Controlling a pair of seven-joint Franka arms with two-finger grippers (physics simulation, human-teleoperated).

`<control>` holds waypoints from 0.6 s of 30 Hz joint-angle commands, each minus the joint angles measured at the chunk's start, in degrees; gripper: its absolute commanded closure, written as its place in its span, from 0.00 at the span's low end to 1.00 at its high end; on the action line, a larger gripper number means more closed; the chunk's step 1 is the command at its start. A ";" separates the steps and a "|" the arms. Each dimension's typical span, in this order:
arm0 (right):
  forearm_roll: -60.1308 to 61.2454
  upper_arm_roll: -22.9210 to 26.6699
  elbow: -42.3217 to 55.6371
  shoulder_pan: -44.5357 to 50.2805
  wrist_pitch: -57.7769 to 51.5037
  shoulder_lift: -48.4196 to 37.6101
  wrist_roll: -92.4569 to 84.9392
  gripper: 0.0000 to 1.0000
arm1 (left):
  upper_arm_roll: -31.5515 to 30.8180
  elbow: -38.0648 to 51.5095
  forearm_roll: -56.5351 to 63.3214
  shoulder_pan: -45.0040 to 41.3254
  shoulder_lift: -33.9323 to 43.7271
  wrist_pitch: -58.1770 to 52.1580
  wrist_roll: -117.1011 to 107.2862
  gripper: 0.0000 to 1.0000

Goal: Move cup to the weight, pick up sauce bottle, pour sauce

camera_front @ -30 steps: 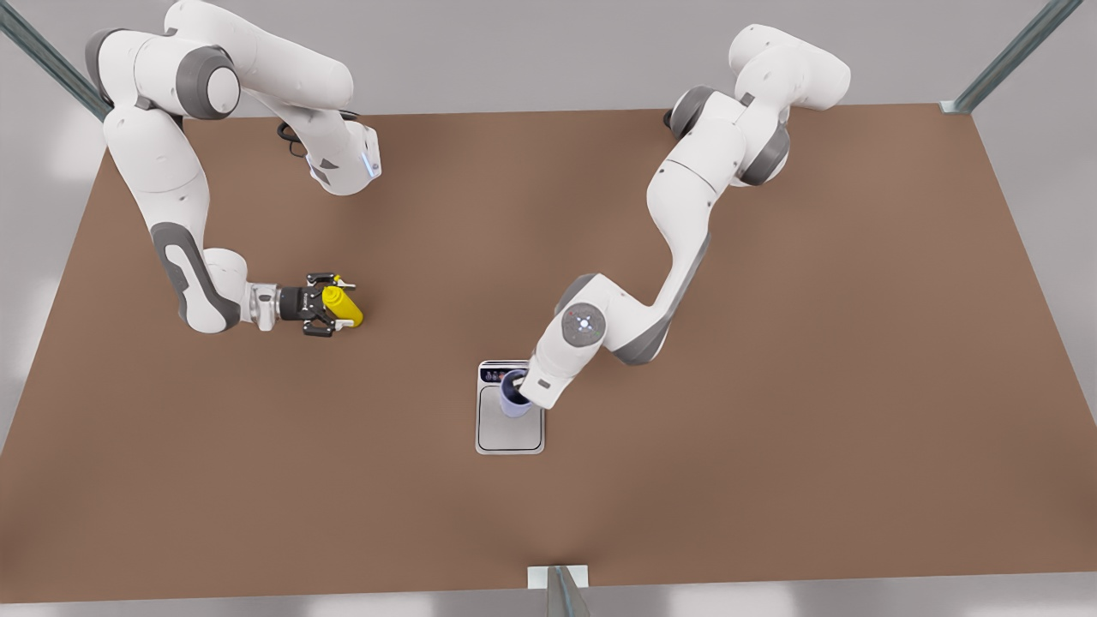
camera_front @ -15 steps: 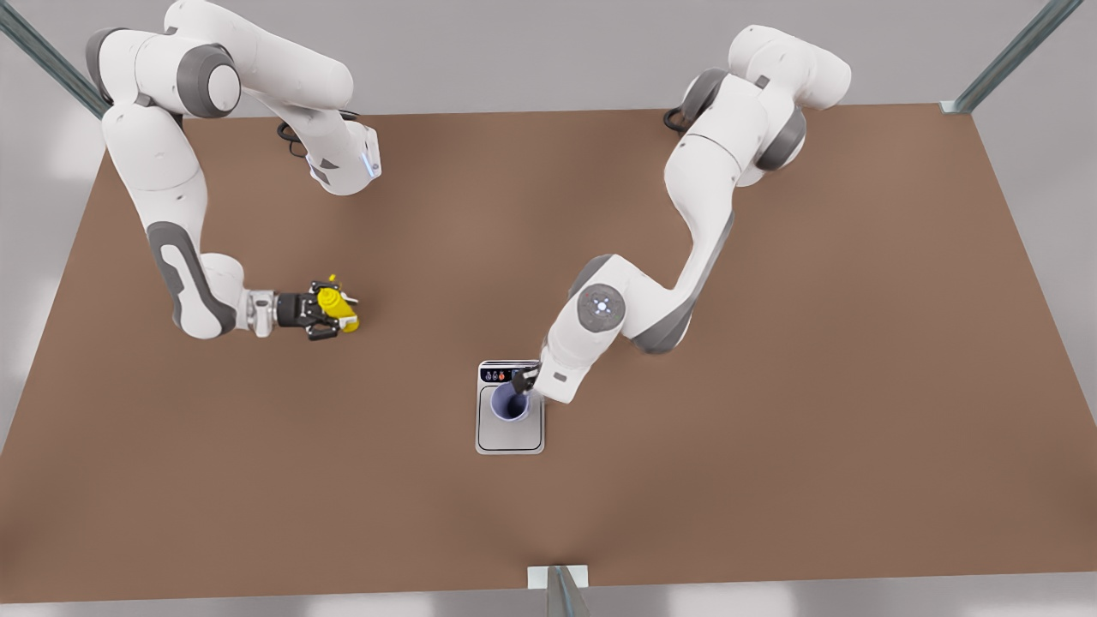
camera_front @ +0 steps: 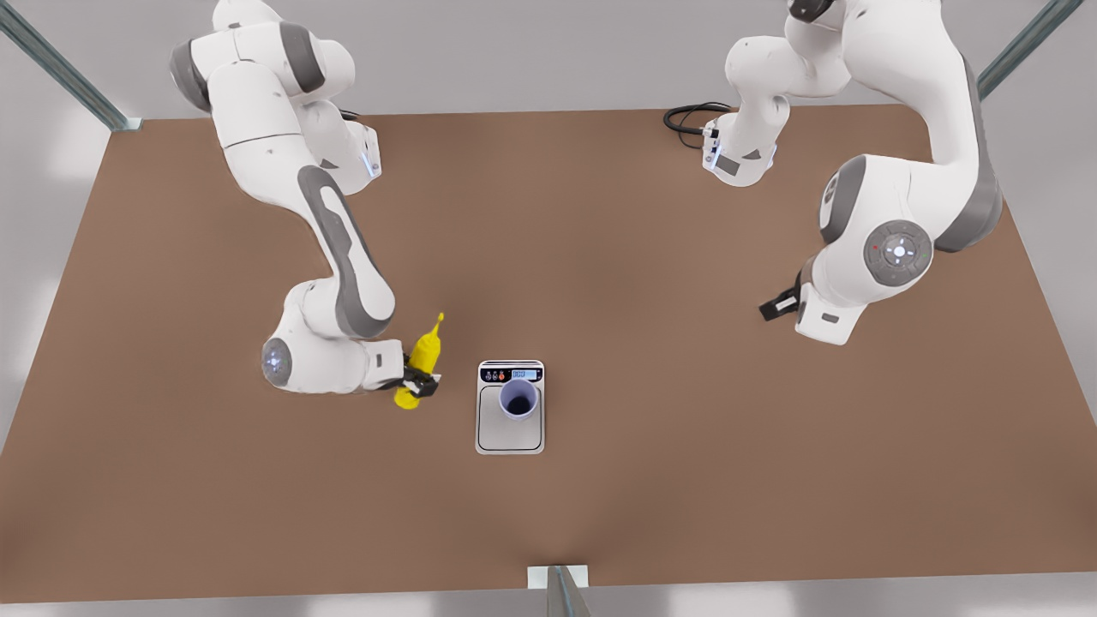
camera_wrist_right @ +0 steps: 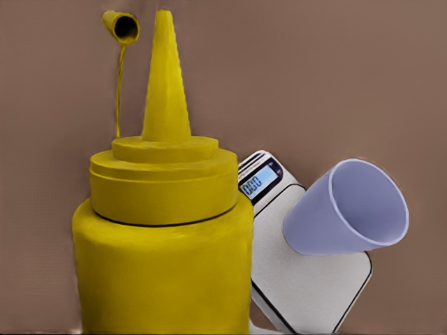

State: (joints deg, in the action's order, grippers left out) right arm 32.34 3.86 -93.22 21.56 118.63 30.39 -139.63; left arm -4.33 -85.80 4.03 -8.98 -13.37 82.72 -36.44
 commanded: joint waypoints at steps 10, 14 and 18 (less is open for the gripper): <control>-26.54 3.26 29.58 6.82 0.72 18.47 88.21 0.51 | 0.02 0.20 -1.22 1.86 -0.96 -2.30 25.80 0.00; -32.69 6.42 31.34 11.57 0.72 21.11 88.30 0.51 | 0.02 0.20 -1.13 1.95 -1.31 -2.30 25.72 0.00; -36.64 6.96 31.34 13.77 0.72 21.72 87.95 0.51 | 0.02 0.20 -1.13 1.95 -1.31 -2.30 25.72 0.00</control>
State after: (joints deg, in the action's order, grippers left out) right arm -1.50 10.76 -61.91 35.21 119.82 52.15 -85.66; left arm -4.30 -85.63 2.86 -7.03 -14.74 80.56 -20.48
